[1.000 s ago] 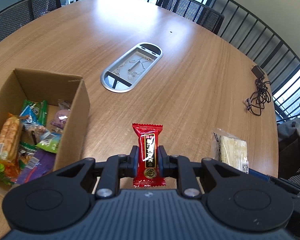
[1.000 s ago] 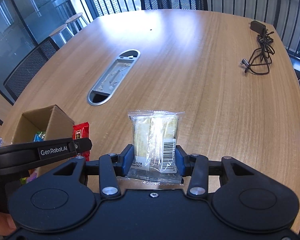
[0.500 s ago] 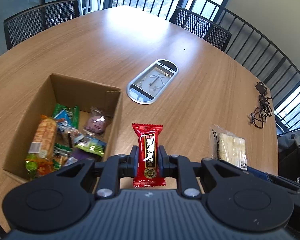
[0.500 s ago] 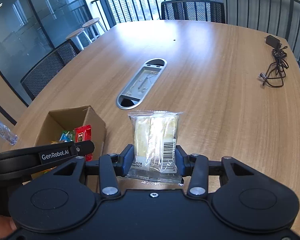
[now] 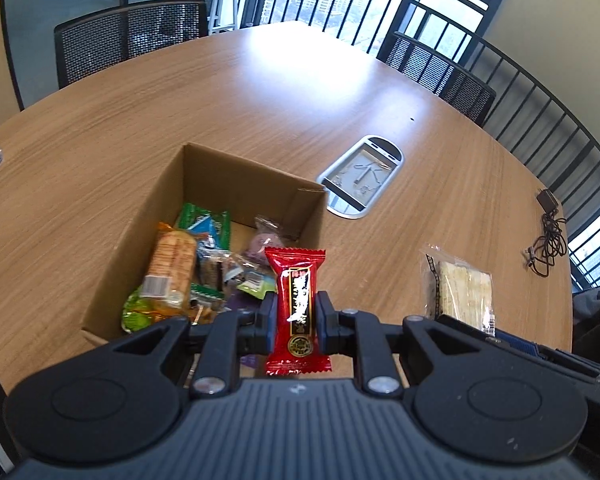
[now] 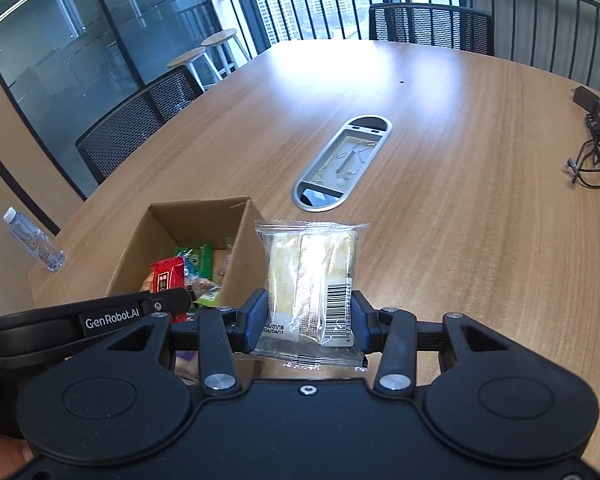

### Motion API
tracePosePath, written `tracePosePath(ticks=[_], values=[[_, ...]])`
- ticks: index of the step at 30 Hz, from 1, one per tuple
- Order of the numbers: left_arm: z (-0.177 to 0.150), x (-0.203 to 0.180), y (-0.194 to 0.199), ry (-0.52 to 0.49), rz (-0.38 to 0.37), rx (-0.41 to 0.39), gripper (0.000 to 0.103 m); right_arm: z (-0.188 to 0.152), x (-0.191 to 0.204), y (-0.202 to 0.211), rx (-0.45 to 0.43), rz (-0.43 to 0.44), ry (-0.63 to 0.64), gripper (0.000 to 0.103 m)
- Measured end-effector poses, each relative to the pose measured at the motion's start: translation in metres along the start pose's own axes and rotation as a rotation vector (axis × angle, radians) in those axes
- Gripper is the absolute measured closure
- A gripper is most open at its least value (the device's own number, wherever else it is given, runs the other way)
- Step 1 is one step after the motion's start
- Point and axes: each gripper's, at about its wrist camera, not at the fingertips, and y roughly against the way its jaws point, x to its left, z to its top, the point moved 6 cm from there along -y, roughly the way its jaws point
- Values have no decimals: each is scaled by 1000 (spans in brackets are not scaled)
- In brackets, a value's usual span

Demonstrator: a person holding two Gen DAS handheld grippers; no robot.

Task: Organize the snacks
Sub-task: 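Carry the red packet to the box with the left tool while the right tool carries the bread packet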

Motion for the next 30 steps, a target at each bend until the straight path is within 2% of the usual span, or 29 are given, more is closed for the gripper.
tracePosePath(ticks=[17, 30], values=[[22, 51, 4, 63, 23, -33, 84, 11, 47, -11, -8, 44, 48, 60], [28, 88, 2, 115, 50, -32, 84, 22, 80, -47, 30, 66, 85, 60]])
